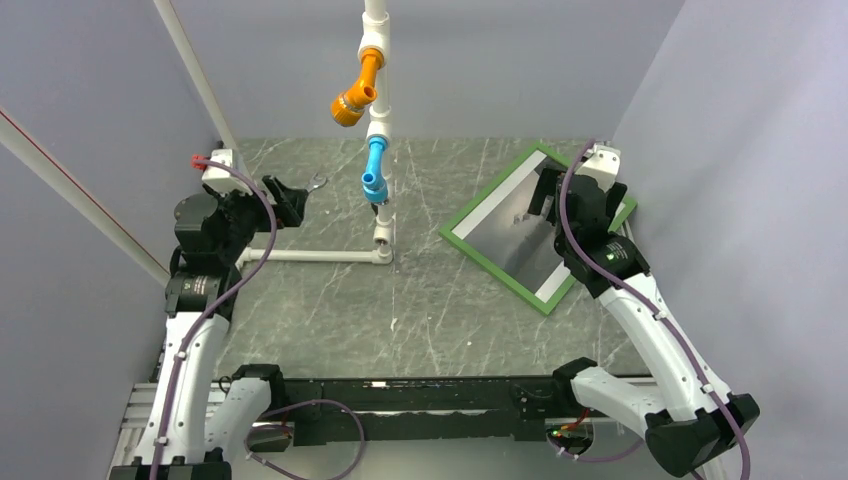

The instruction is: Take the photo out of the frame

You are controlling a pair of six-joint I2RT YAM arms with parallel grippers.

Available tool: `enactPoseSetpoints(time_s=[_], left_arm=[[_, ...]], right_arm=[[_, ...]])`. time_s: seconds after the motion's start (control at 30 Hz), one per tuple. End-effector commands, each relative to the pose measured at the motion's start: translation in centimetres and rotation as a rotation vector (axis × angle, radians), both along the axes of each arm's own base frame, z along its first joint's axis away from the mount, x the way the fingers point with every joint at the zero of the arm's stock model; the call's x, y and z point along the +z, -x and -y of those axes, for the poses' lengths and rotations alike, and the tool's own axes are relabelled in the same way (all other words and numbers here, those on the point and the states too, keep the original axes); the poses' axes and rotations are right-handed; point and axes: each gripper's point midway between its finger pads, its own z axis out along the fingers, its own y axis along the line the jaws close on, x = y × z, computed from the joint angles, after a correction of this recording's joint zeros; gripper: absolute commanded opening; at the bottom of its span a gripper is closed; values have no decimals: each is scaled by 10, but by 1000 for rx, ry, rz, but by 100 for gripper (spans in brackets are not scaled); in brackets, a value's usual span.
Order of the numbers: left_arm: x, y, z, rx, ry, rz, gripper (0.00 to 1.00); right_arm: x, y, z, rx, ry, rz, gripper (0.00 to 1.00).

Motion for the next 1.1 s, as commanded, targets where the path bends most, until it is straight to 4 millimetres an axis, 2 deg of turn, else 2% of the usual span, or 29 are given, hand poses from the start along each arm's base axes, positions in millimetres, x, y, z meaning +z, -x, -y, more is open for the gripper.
enactPoseSetpoints(time_s=[0.0,0.2,0.47,0.57,0.7,0.9,1.07], left_arm=[[-3,-5,1,-16,-8,3,99],[-37,-19,-3,22,28,-157,99],[-78,-34,2,39,116,-283,100],[-105,-46,4,70,187,-392,99],[-133,-55,11,58,226,-530,96],[-138,-59,45,-150,296,-559,98],[-141,-40,55,-216,326,-506,99]], right_arm=[[6,-2,-2,0,-25,28,100],[11,-5,-16,94,-48,58,100],[-17,-18,-20,73,-23,-50,100],[-21,-18,-32,139,-44,-57,100],[-33,-20,-58,294,-66,-60,100],[-70,-31,-79,360,-88,-184,100],[-111,-41,-82,281,-128,-333,100]])
